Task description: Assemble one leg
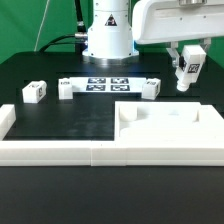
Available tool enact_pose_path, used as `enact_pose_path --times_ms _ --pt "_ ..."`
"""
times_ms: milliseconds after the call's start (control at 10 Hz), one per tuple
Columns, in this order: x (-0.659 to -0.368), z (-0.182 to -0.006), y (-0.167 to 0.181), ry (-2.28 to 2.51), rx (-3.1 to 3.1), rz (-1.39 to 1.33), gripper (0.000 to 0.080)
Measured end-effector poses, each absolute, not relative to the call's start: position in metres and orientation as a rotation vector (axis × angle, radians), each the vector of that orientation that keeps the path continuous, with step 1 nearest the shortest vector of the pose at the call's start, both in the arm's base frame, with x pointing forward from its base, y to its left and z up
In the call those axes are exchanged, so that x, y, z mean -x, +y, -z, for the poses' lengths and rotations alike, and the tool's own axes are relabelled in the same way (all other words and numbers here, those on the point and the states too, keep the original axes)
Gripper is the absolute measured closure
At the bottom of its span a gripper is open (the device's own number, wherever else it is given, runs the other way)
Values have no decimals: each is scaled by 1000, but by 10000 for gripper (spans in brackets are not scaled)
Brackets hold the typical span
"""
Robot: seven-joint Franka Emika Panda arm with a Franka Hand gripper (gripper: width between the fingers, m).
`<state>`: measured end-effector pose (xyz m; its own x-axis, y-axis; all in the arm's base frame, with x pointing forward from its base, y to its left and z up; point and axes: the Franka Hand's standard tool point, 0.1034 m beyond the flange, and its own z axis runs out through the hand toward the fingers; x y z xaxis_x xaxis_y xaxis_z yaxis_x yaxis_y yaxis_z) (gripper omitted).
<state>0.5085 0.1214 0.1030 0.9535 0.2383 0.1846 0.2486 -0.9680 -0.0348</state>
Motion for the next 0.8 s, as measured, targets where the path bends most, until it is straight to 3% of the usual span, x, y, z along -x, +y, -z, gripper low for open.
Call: enact_pose_path --times_ms 100,600,800 --pt "-525 -106 117 -352 3049 271 512" --pt "-526 -104 118 -360 3047 275 512" --pt "-555 -107 120 -418 3037 274 512"
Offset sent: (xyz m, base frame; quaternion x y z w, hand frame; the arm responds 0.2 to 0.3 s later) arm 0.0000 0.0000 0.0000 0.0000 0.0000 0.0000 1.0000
